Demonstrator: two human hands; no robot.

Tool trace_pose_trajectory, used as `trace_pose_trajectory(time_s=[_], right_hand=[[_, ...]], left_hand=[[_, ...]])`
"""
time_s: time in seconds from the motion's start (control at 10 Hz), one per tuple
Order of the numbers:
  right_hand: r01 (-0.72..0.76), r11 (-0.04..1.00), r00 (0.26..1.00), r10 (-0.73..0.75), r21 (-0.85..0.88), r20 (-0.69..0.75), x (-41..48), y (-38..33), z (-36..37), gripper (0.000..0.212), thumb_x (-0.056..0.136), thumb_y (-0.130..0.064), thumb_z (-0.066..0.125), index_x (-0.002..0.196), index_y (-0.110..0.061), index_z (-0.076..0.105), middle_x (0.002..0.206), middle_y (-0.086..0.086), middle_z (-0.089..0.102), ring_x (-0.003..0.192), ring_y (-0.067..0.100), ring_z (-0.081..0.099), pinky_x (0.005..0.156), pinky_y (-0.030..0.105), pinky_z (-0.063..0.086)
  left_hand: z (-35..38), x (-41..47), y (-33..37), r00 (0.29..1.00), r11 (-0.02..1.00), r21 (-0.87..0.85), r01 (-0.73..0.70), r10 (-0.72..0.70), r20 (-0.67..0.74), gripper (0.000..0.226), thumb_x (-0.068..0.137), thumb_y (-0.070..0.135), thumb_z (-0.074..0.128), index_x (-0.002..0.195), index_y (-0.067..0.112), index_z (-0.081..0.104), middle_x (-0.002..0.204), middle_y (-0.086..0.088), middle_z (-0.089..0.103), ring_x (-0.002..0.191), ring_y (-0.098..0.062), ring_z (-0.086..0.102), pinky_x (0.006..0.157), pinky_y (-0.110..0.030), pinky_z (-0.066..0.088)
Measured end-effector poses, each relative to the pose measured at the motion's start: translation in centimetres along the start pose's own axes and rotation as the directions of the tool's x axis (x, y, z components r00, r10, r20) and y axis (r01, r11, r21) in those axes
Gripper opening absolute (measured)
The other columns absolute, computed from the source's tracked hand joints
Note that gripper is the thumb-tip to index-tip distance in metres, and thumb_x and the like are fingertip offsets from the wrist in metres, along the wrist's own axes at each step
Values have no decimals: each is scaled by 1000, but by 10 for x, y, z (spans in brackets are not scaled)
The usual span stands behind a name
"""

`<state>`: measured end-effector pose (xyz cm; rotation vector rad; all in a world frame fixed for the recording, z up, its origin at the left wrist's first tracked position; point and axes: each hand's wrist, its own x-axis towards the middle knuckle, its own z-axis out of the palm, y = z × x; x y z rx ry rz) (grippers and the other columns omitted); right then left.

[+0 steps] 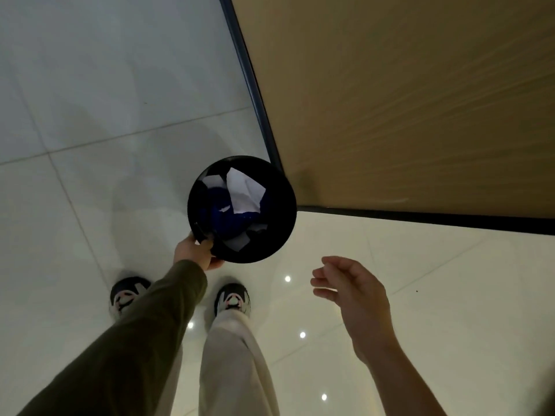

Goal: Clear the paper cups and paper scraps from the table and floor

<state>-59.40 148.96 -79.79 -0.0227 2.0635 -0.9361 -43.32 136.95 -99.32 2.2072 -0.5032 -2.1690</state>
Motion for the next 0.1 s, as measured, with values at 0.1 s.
trace_pose_trajectory(time_s=[0.1], right_hand=[[32,999,999,-32,2,5,0,-11,3,12,90,-8,57,91,-14,68,77,3,72,73,17,70,62,21,55]], left_hand=[[-8,-14,-1,996,957,287,-43,19,85,40,93,17,54,132,13,46,101,-13,62,79,-24,66,60,-34,56]])
